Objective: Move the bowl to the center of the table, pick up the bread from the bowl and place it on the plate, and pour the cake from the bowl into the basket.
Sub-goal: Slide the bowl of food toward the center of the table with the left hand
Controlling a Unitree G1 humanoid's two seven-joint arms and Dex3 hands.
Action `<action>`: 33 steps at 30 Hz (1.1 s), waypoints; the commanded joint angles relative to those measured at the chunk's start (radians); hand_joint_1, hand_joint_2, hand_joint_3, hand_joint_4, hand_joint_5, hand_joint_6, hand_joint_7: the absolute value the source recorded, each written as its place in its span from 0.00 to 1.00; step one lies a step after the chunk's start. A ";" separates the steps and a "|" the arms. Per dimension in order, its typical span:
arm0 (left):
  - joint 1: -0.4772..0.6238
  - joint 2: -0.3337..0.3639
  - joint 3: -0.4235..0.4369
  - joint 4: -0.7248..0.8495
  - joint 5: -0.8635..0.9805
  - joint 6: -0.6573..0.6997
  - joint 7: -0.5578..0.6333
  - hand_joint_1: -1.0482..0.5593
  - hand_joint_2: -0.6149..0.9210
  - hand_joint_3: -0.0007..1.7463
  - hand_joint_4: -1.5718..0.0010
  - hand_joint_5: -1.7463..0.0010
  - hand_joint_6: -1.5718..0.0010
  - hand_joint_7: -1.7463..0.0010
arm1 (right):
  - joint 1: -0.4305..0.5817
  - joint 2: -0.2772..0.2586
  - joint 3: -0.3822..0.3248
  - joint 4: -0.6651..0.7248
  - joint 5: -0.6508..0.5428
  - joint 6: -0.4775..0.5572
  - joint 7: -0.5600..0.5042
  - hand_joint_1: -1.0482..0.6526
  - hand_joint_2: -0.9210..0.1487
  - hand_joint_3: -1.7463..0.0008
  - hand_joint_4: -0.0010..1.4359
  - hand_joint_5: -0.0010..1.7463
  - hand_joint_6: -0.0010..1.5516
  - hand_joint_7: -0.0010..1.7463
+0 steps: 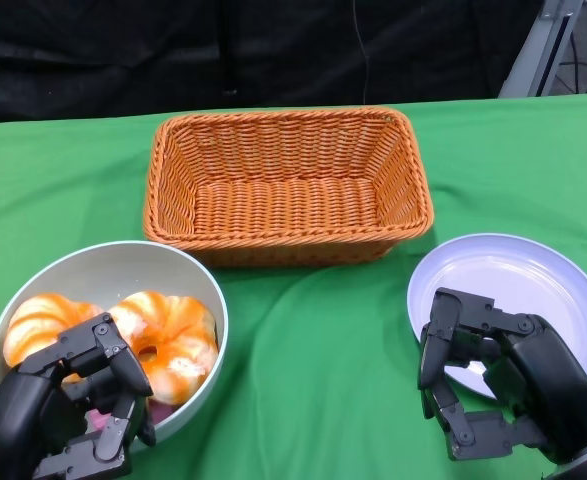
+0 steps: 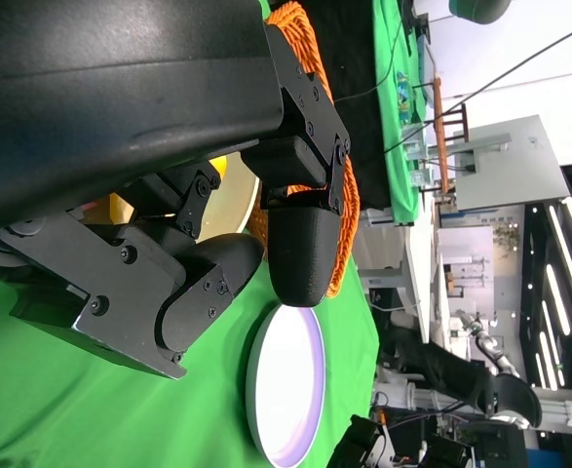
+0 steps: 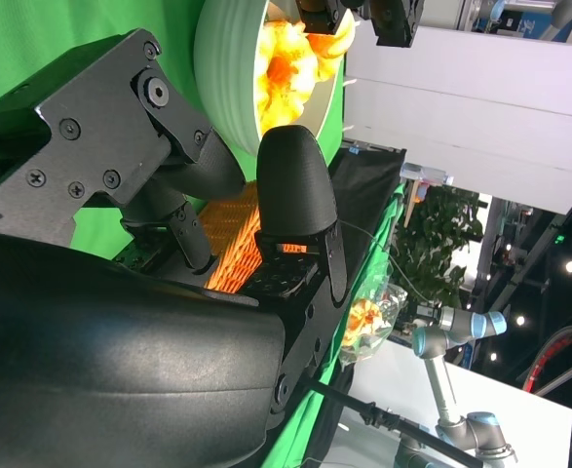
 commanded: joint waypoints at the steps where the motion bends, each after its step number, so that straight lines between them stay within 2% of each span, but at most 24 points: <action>1: -0.003 0.017 0.005 -0.002 -0.001 -0.006 -0.009 0.61 0.76 0.70 0.48 0.00 0.57 0.08 | -0.001 -0.005 -0.005 0.001 0.001 -0.002 -0.007 0.59 0.44 0.21 0.57 1.00 0.42 0.94; 33: -0.003 0.015 0.003 0.011 0.008 -0.019 -0.016 0.62 0.76 0.71 0.49 0.00 0.57 0.09 | 0.000 -0.002 -0.003 0.017 -0.004 -0.016 -0.008 0.59 0.45 0.21 0.57 1.00 0.42 0.94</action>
